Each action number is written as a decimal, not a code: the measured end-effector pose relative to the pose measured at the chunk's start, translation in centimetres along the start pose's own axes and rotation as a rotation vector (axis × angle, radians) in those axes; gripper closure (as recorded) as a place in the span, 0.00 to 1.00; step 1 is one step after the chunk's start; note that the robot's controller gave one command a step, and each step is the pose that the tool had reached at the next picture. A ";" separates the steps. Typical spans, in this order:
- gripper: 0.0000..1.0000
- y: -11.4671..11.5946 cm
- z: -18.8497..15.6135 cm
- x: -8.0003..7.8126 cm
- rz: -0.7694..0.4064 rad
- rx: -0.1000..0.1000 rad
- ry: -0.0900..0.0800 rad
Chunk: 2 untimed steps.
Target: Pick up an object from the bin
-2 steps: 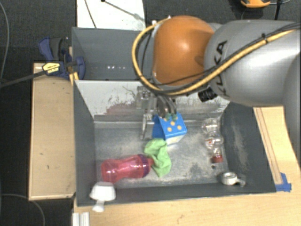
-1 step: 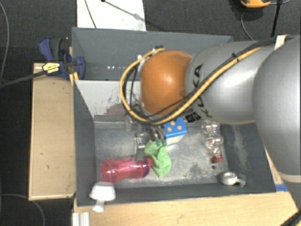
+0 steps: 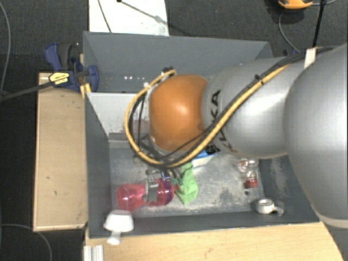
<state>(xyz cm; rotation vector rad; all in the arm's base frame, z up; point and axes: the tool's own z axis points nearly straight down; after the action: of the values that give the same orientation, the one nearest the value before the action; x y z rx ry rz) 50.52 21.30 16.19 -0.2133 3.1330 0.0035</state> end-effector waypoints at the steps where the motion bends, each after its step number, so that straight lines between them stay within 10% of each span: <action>1: 0.00 -0.5 2.3 0.9 -0.085 0.001 -0.003; 2: 0.00 -1.1 7.7 1.8 -0.036 0.000 -0.002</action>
Offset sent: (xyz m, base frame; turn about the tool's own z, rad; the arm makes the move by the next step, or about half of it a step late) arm -0.0194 -0.0157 -0.0919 -0.0173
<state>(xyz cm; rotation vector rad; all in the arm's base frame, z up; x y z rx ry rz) 48.94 19.99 8.50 -0.2697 3.1261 0.0030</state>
